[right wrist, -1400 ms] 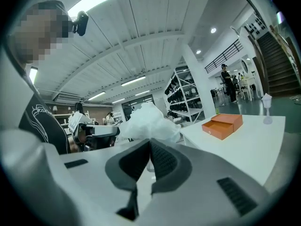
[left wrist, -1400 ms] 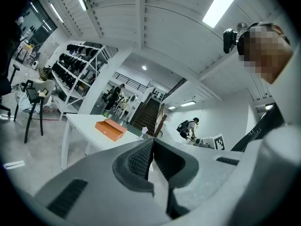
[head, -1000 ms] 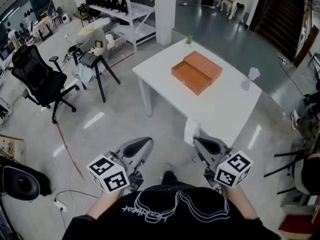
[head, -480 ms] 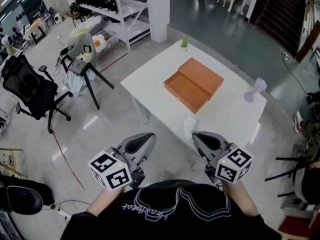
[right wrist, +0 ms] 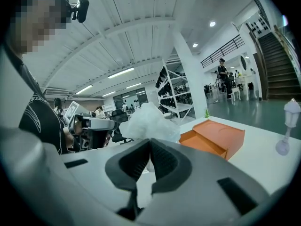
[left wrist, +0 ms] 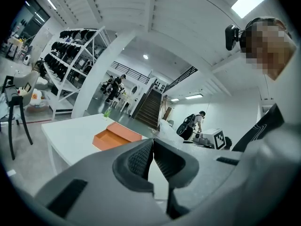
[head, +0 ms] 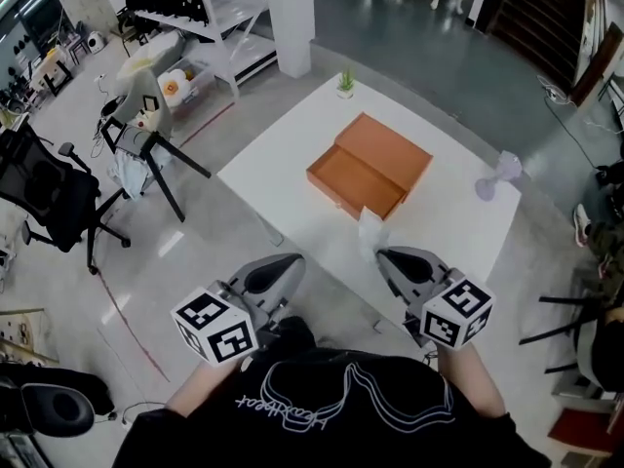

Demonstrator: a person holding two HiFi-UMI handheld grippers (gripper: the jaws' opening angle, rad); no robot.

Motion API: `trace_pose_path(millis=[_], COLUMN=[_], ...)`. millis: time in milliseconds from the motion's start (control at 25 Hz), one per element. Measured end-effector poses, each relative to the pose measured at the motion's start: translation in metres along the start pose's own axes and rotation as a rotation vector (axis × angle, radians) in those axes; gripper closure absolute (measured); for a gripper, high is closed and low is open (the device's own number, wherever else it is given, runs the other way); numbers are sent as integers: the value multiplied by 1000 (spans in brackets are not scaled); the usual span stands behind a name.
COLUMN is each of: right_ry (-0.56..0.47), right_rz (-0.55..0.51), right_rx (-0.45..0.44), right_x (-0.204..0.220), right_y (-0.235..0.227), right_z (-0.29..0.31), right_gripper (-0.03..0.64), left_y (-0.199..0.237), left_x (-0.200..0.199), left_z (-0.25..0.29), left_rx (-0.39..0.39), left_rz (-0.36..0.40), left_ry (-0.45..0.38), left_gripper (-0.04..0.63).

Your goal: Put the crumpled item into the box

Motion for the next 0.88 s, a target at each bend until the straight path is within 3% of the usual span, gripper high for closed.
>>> trace_pose_path(millis=[200,560,880], right_ry=[19,23,84], right_rz=[15,61,14], right_rx=[61,190,326], right_x=[-2,-21,-26], right_y=[-30,-79,-108], right_z=[24,65,95], right_gripper=[609,609,609], left_y=[34,85,121], left_x=[-6,-47,-69], left_z=[24,78,105], left_rx=[24,144,232], left_rz=[-21,1,12], left_ry=[31,100,152], left_gripper=[589,589,589])
Point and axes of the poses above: the fingertips, and each gripper's own axes: z forward along the fingers, y to its left, x out of its underside, the point moved 1 cm from there along -z, backward along the fingers
